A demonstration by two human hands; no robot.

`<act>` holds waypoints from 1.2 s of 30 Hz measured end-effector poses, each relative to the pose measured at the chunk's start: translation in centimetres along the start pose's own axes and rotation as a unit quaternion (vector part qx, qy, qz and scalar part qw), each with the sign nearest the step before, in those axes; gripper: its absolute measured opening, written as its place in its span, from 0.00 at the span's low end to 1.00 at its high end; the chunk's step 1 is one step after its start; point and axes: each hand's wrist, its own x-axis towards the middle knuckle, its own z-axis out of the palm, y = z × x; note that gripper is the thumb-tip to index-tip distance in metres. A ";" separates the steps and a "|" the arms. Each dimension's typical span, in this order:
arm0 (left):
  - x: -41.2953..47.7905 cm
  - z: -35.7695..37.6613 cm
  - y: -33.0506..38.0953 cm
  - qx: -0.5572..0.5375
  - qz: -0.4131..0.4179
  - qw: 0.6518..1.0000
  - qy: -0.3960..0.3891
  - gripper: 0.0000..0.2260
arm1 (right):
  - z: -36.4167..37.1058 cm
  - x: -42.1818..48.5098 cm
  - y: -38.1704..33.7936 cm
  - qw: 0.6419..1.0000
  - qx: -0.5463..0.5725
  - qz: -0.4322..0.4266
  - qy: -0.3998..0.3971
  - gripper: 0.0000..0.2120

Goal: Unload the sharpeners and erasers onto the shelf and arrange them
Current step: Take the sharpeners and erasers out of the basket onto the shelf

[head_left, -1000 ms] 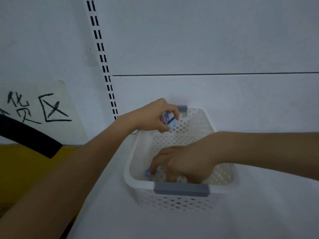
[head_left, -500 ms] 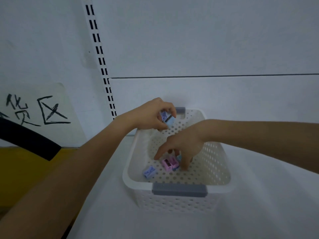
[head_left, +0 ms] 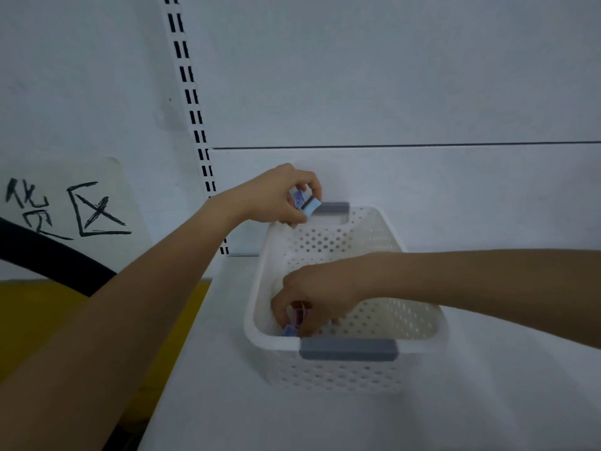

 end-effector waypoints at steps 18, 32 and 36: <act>0.0 -2.0 5.1 0.103 -0.006 0.995 -0.012 0.14 | -7.7 -15.4 1.4 0.961 0.117 0.144 0.206 0.08; 4.0 6.9 23.0 0.078 0.041 0.995 -0.036 0.14 | 1.4 -35.4 9.5 0.922 0.154 0.228 0.273 0.06; 8.0 13.0 30.4 0.073 0.092 0.991 -0.065 0.14 | 5.9 -43.2 11.9 0.902 0.170 0.275 0.285 0.06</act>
